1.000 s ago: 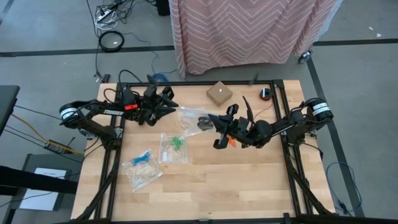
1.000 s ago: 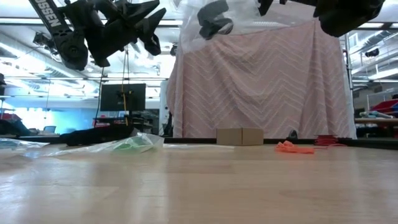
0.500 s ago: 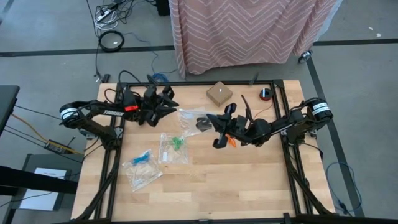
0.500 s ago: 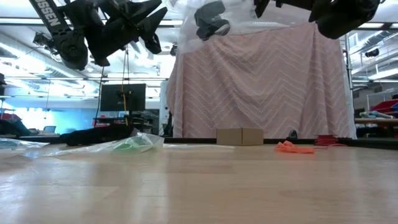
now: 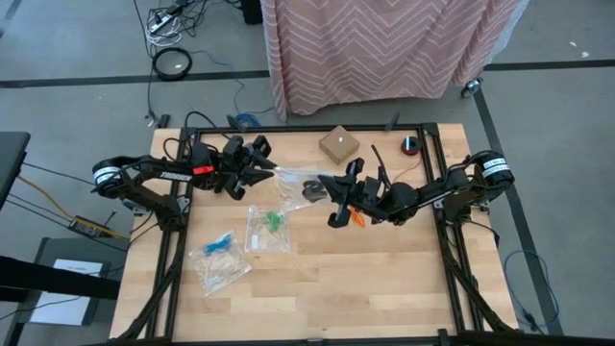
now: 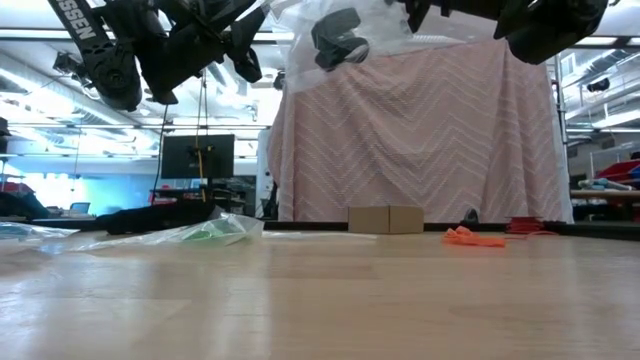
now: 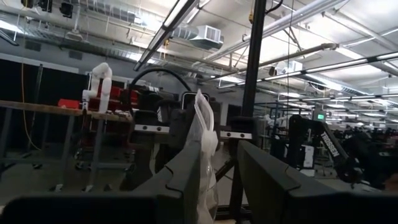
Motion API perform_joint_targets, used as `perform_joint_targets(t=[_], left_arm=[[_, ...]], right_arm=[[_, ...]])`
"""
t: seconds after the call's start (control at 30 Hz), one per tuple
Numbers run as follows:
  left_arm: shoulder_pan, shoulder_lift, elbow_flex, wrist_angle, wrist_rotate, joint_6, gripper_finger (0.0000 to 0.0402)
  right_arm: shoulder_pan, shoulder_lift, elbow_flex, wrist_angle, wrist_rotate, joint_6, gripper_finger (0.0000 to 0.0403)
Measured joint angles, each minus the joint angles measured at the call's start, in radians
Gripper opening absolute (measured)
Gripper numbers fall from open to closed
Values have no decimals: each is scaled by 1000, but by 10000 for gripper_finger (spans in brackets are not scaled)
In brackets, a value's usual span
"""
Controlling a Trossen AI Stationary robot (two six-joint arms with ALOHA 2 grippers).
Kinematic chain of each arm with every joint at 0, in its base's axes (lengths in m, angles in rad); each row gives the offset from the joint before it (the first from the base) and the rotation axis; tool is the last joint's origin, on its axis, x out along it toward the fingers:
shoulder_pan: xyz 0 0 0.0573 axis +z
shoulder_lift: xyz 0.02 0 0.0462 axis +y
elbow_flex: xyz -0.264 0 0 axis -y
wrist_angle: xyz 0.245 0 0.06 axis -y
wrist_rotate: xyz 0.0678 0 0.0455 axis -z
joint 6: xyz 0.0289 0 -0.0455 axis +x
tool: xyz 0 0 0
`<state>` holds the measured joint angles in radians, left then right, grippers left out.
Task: Sort rubber bands
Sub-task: Close the transparent zip bag
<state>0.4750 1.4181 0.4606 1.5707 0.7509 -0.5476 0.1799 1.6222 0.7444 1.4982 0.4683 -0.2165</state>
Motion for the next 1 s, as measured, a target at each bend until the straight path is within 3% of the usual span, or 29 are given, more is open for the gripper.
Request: perform_joint_targets(t=[0.73, 1.0], left_arm=[[0, 2, 0, -6, -25, -2, 116], [0, 2, 0, -6, -25, -1, 72]], right_arm=[[0, 0, 0, 16, -29, 6, 0], [0, 0, 0, 8, -29, 7, 0]])
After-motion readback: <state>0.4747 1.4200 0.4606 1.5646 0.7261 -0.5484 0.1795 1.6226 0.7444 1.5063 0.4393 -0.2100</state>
